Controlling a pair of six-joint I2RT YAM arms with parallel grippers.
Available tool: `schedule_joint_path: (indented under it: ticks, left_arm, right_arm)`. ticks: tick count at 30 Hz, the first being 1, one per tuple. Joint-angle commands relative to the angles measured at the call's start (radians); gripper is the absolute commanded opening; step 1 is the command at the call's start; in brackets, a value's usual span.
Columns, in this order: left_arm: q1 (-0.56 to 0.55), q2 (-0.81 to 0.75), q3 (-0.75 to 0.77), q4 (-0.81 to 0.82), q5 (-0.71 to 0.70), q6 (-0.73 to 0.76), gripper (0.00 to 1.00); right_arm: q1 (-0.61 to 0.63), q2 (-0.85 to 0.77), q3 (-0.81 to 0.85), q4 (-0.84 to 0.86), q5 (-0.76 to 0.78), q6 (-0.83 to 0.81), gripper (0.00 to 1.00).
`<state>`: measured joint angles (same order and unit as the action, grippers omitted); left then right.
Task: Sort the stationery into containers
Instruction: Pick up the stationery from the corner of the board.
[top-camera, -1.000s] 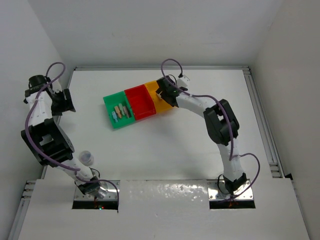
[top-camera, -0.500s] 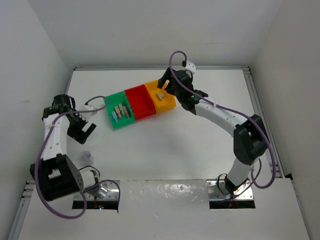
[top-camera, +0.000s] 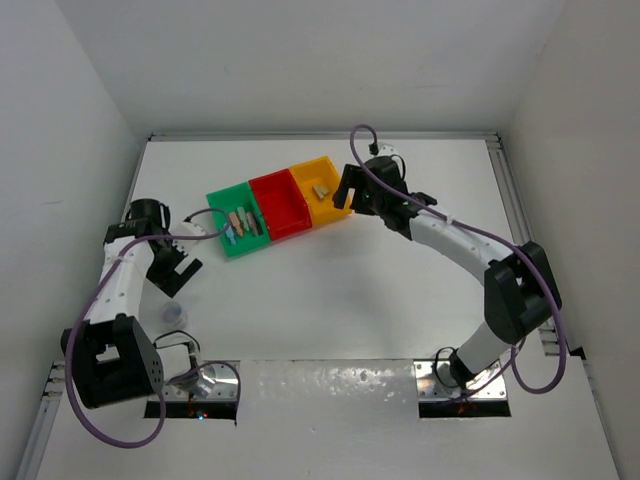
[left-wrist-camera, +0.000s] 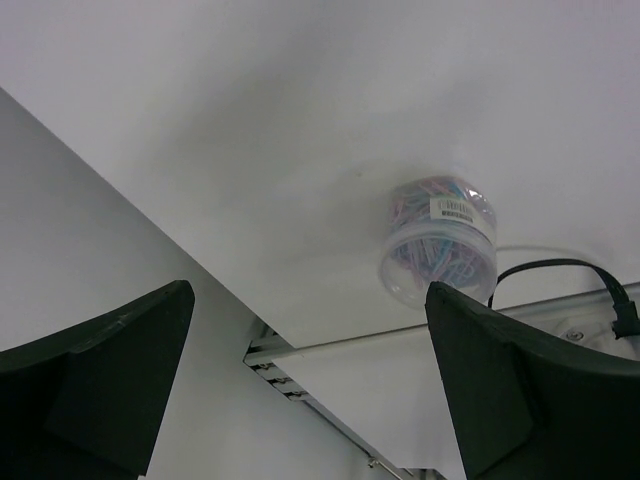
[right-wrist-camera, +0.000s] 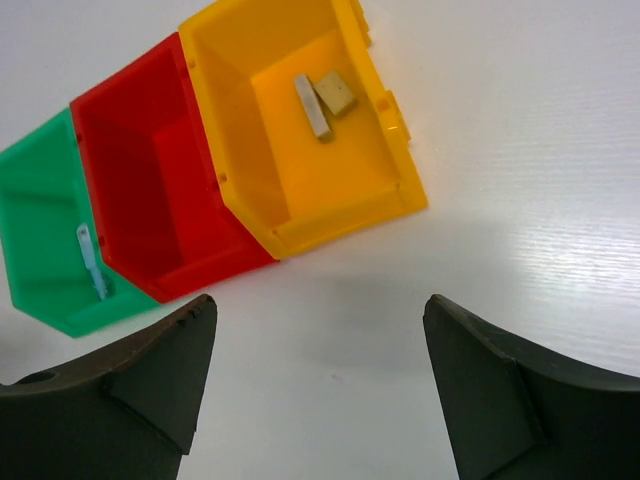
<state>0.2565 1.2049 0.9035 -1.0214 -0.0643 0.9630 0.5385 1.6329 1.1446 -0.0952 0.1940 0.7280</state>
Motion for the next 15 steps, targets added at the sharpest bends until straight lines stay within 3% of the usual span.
schedule_joint_path:
  ticks: [1,9,12,15]
  left_arm:
    - [-0.04,-0.007,0.024,0.049,-0.094,-0.147,1.0]
    - [-0.144,-0.08,-0.05,0.017,-0.107,-0.159,1.0]
    - [-0.138,-0.084,-0.123,0.038,-0.157,-0.106,1.0]
    - [-0.114,-0.062,-0.147,0.032,-0.092,-0.037,1.0]
  right_arm:
    - [-0.031,-0.08,0.009,-0.063,-0.048,-0.093,0.83]
    - [-0.051,-0.064,0.058,-0.211,0.007,-0.144,0.83]
    - [-0.048,-0.038,0.112,-0.25,0.048,-0.127,0.82]
    - [-0.026,-0.039,0.136,-0.268,0.123,-0.131,0.82]
